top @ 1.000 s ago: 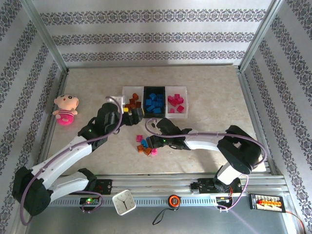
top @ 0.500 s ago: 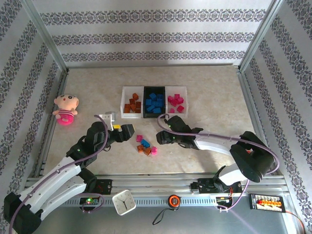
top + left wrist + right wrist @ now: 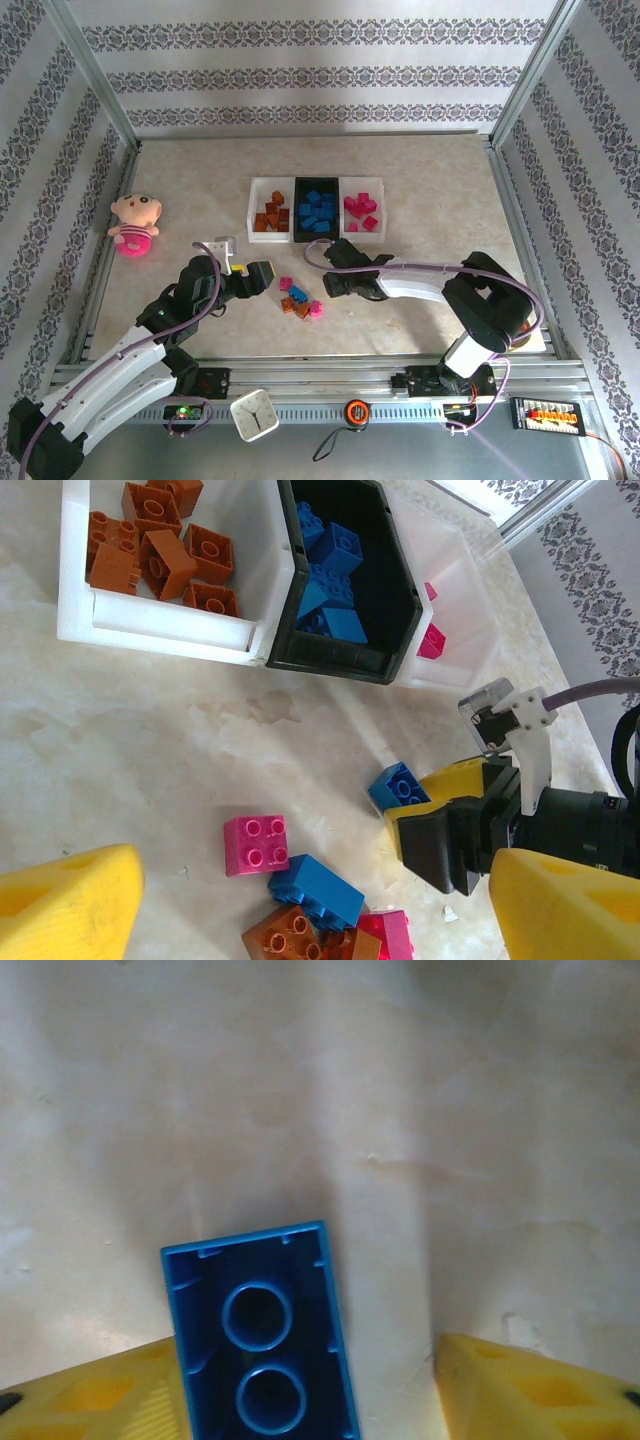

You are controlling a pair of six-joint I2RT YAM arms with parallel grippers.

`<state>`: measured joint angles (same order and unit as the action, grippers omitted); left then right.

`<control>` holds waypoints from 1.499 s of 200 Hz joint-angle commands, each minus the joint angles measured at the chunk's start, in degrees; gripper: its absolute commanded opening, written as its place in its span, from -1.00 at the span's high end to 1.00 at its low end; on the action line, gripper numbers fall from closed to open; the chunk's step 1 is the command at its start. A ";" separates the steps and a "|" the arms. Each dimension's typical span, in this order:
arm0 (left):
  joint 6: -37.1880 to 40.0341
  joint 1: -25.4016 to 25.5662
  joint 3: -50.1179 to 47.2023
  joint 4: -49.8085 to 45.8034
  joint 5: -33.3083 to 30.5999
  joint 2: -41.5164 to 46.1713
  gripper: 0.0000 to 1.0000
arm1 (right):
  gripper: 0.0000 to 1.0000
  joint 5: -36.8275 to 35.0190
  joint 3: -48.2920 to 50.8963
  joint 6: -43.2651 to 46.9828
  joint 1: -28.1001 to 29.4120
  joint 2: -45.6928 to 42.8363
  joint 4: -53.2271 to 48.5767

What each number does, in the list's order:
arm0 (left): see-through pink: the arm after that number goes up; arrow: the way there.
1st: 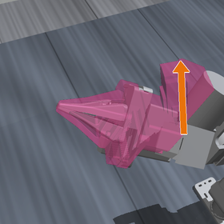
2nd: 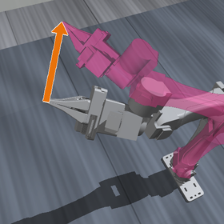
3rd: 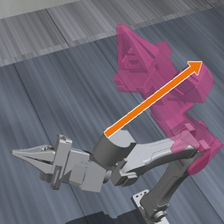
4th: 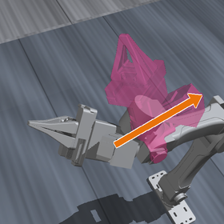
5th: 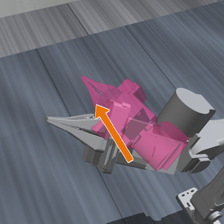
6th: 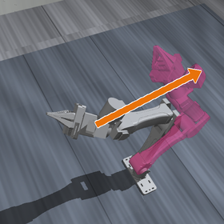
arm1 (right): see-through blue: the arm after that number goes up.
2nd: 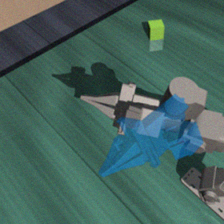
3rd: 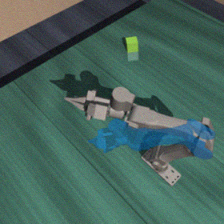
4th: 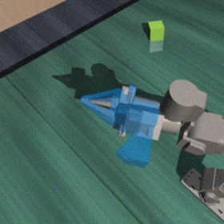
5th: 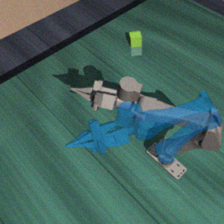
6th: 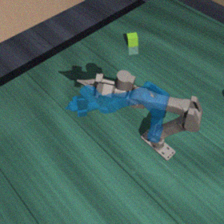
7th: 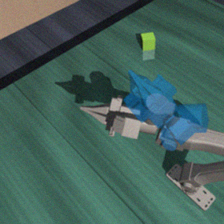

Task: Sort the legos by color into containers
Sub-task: Pick up the lego from the bottom-center of the table, then place the lego in the container, then pick up the lego from the center of the table.

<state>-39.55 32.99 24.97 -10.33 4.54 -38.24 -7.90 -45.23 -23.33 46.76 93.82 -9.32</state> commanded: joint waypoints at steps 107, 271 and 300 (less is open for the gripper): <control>0.71 0.67 -0.73 -2.85 0.65 -1.69 -0.99 | 0.66 4.44 -24.03 1.72 -7.75 6.70 0.13; 1.17 0.51 -1.02 -8.40 -3.30 5.46 -0.99 | -0.44 21.55 -8.20 6.52 2.41 -5.12 -0.83; 0.80 0.49 -1.22 -8.72 -3.13 5.46 -0.99 | -0.40 20.69 -6.78 7.64 5.35 -1.49 -0.86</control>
<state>-39.29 32.99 24.58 -16.82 2.37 -33.26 9.98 -53.23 -17.61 50.72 89.36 -10.17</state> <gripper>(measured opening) 0.997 0.714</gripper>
